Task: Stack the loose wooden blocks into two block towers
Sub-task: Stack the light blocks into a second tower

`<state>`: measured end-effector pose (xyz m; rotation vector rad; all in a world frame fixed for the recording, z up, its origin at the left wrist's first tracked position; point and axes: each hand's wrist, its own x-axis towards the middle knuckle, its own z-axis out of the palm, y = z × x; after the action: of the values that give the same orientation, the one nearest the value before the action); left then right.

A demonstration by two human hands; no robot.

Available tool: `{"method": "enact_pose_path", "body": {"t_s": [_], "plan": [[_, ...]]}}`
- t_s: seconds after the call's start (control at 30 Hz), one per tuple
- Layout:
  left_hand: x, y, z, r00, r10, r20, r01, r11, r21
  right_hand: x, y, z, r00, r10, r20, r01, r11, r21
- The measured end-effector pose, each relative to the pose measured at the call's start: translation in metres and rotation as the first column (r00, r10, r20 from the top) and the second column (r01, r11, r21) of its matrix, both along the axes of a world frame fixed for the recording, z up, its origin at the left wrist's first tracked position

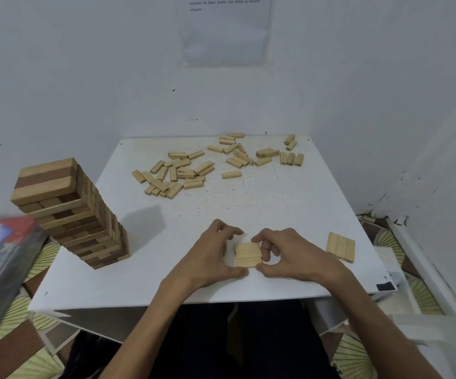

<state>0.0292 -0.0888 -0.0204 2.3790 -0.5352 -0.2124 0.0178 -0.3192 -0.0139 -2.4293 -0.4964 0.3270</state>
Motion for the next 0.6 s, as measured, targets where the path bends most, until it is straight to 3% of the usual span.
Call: {"method": "enact_pose_path", "body": {"t_s": [0.13,0.6], "plan": [[-0.006,-0.001,-0.002,0.998,0.003,0.056,-0.011,0.990,0.141,0.001,0.002,0.001,1.000,-0.014,-0.015,0.014,1.000,-0.018],[0.007,0.002,-0.001,0.990,-0.138,-0.010,0.138,0.985,0.105,0.004,0.003,0.000,0.999,-0.024,-0.046,0.023,0.999,-0.023]]}}
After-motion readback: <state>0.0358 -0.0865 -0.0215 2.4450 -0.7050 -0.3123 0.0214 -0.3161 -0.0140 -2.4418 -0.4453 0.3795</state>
